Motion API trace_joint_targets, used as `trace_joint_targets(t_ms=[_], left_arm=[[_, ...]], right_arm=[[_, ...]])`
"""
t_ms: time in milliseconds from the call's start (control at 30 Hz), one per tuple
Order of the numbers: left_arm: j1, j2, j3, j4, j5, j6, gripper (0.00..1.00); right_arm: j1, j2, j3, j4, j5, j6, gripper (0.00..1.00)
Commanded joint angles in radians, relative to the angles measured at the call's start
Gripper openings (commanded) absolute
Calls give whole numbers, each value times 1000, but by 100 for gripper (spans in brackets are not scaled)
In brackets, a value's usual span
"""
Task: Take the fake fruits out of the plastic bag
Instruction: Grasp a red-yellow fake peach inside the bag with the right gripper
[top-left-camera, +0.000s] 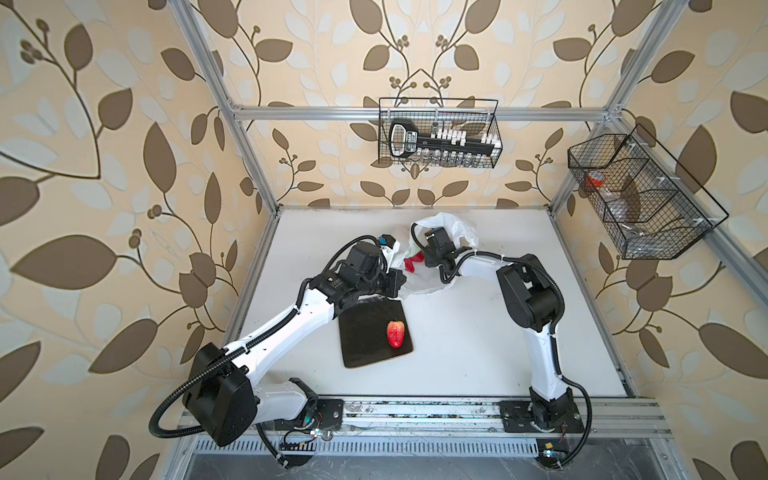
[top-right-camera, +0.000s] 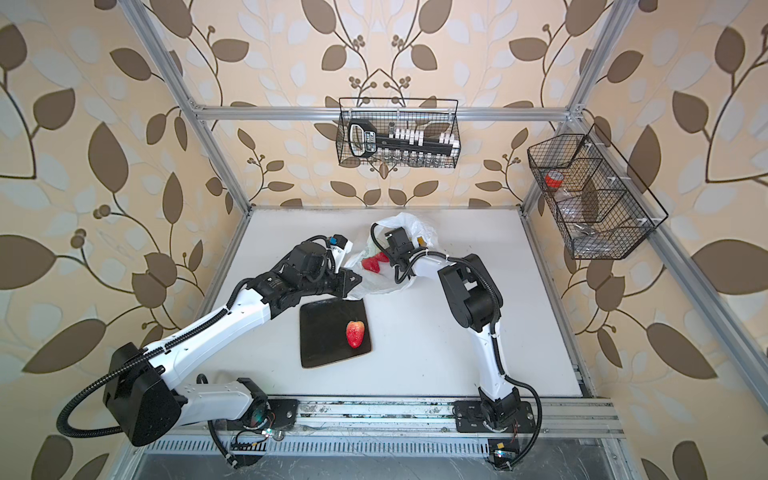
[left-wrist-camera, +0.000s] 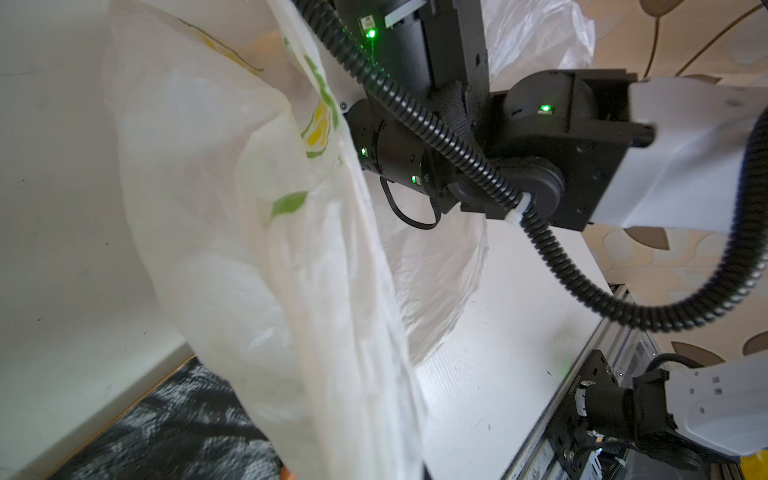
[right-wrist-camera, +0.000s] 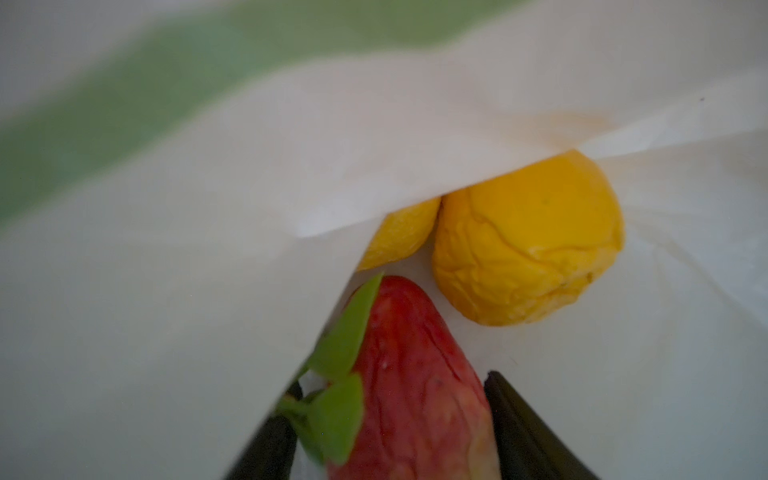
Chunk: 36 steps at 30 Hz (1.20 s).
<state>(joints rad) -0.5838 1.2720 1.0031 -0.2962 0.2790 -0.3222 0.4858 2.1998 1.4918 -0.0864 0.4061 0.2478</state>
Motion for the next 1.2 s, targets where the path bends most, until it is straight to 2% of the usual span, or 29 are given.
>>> trace_joint_targets(t_ms=[0,167,400,600,833,1000,1100,1167], left_arm=[[-12,-5,38,8,-19,-15,0],[-12,-2,39,10,-47,-30,0],[-13,10,43,39,-82,-59,0],[-13,28,42,66,-129,-82,0],[-13,49,51,87,-143,-90,0],[-13,45,46,89,-133,-86,0],[-11,41,46,86,-131,-80,0],[-12,38,46,85,-129,-77,0]], right_arm=[[-5,20,25,5,-26,-56,61],[-10,-19,-9,9,-64,-59,46],[-11,-185,-150,23,-153,-57,39],[-13,-337,-279,3,-241,-6,38],[-22,-410,-412,-27,-156,11,39],[-22,-394,-450,-29,-184,24,40],[-23,-371,-449,-28,-205,25,47],[-23,-369,-443,-27,-219,22,56]])
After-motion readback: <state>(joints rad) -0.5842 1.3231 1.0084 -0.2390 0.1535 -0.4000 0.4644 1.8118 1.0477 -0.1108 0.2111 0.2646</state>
